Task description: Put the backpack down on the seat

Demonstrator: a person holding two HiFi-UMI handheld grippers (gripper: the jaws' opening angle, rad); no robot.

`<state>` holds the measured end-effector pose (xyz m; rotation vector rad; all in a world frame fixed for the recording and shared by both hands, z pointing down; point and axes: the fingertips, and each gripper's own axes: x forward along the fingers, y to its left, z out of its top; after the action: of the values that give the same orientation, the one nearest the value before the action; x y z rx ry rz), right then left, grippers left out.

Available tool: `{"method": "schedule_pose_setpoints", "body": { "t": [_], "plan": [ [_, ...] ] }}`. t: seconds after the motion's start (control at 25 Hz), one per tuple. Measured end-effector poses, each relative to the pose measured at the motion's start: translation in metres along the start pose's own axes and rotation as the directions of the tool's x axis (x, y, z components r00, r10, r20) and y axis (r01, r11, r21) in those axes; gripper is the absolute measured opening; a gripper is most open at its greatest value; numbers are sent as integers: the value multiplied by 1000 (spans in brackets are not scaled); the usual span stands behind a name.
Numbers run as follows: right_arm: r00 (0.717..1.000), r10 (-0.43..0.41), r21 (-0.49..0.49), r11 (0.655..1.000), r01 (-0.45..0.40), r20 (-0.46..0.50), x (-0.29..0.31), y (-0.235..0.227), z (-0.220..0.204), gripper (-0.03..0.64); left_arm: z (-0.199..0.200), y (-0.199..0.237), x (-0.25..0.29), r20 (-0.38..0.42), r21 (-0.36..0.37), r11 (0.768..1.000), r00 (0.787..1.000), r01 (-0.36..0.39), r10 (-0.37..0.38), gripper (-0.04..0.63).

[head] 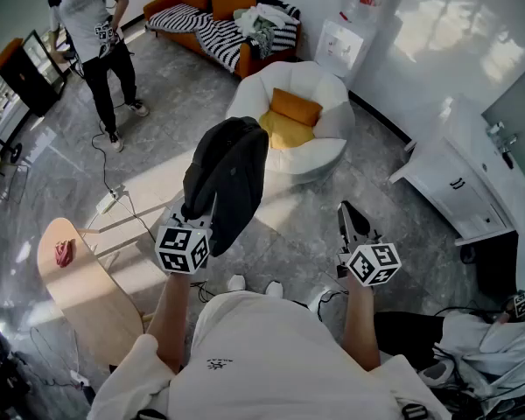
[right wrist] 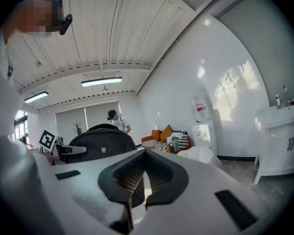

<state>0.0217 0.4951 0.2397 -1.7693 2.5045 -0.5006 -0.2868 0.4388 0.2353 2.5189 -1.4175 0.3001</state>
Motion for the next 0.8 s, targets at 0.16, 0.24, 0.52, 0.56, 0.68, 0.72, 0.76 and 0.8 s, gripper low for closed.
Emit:
{"method": "schedule_pose_setpoints", "body": {
  "t": [0.16,0.24,0.52,0.56,0.68,0.72,0.76,0.8],
  "plan": [
    [1000,10,-2,1000,-10,-7,-6,-8,-1,21,-1,-9,1,-2,-7,1000,1000,-7,7,66],
    [1000,11,-7,1000,-11,-7,-8,-12,1,21,0,-14,2,-2,-5,1000,1000,-10,10,66],
    [998,60,12,998,-60,7,-13,-30,1,22,-2,-34,9,-3,-3,999,999,-32,32,66],
    [998,65,18,998,-65,6,-15,-33,1,23,-2,-37,9,-4,-6,999,999,-36,36,66],
    [996,89,51,995,-89,2,-21,-42,-1,22,-1,-43,10,-6,-18,999,999,-50,50,66],
    [996,94,62,994,-93,1,-23,-45,-3,23,-2,-45,10,-9,-23,998,998,-56,56,66],
    [996,94,66,993,-94,-1,-26,-48,-5,23,-4,-47,9,-11,-27,998,998,-62,62,66],
    [996,93,62,994,-93,-5,-28,-51,-8,23,-6,-49,8,-14,-30,997,998,-68,67,66]
  ]
}}
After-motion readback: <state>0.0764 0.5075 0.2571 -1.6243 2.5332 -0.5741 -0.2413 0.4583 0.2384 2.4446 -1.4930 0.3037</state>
